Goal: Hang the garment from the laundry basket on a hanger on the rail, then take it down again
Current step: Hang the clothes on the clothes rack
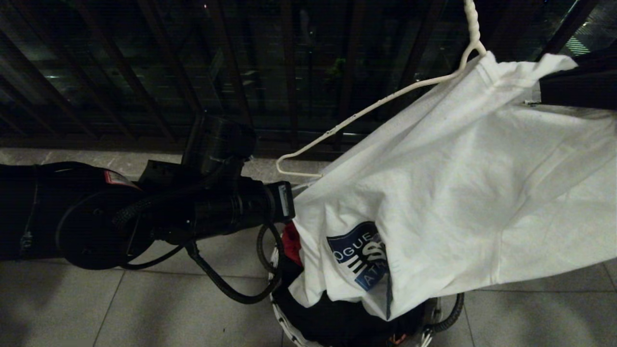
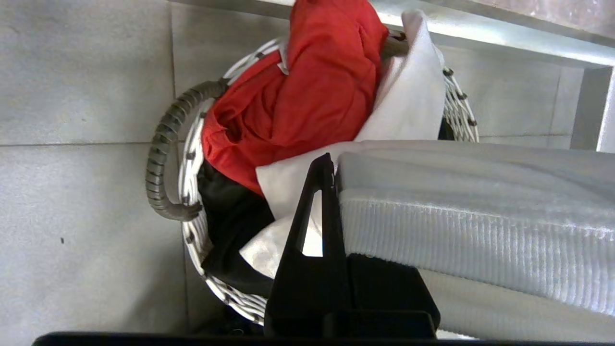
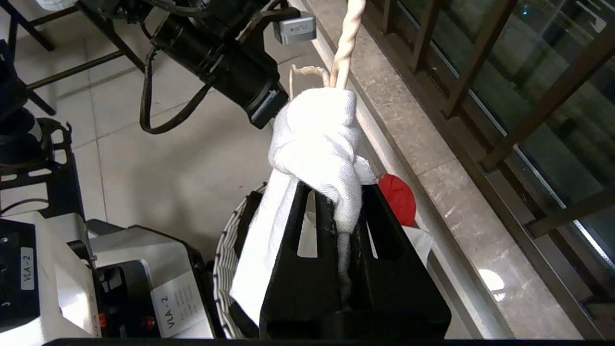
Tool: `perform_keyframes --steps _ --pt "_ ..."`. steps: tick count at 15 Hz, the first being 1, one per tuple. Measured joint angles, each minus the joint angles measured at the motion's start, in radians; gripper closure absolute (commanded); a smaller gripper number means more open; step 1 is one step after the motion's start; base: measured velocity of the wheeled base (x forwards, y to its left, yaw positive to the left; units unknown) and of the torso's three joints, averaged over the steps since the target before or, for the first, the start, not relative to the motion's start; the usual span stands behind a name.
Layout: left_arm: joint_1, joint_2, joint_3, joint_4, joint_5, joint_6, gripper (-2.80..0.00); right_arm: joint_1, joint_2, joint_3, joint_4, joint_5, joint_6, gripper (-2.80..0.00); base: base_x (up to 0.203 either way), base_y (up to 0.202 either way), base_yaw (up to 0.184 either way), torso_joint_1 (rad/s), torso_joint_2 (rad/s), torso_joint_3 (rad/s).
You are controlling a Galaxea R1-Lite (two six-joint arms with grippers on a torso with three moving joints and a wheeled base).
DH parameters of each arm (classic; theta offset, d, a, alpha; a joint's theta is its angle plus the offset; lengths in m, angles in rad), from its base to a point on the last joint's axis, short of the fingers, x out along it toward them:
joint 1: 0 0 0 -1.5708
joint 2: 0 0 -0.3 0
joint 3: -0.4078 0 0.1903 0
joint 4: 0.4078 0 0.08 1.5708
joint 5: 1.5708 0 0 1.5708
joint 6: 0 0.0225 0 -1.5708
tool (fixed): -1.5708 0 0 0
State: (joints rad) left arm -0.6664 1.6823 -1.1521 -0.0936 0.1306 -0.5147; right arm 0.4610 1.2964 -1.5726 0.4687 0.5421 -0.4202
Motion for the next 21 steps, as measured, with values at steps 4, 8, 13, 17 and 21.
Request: perform_keyframes --steps 4,8,13,17,21 --pt "0.022 0.0 -0.009 0.001 0.0 0.003 0.0 -0.006 -0.005 0.011 0.002 -0.001 -0.003 0.0 0.0 0.0 0.0 0.0 0.0 0.0" --pt "0.043 -0.003 -0.02 0.001 0.0 0.01 0.0 -0.009 -0.007 0.02 0.001 -0.001 -0.005 0.0 0.0 0.0 0.0 0.0 0.0 0.0" --pt "0.058 -0.005 -0.025 0.0 0.001 0.017 0.0 -0.009 -0.012 0.045 0.001 -0.001 -0.012 0.0 0.0 0.0 0.0 0.0 0.0 0.0" --pt "0.065 -0.012 -0.03 0.0 0.003 0.016 0.0 -0.008 -0.013 0.069 -0.001 -0.001 -0.026 0.0 0.0 0.0 0.0 0.0 0.0 0.0" --pt "0.064 -0.035 -0.032 0.001 0.0 0.019 0.0 -0.008 -0.005 0.088 -0.001 -0.001 -0.05 0.0 0.0 0.0 0.0 0.0 0.0 0.0"
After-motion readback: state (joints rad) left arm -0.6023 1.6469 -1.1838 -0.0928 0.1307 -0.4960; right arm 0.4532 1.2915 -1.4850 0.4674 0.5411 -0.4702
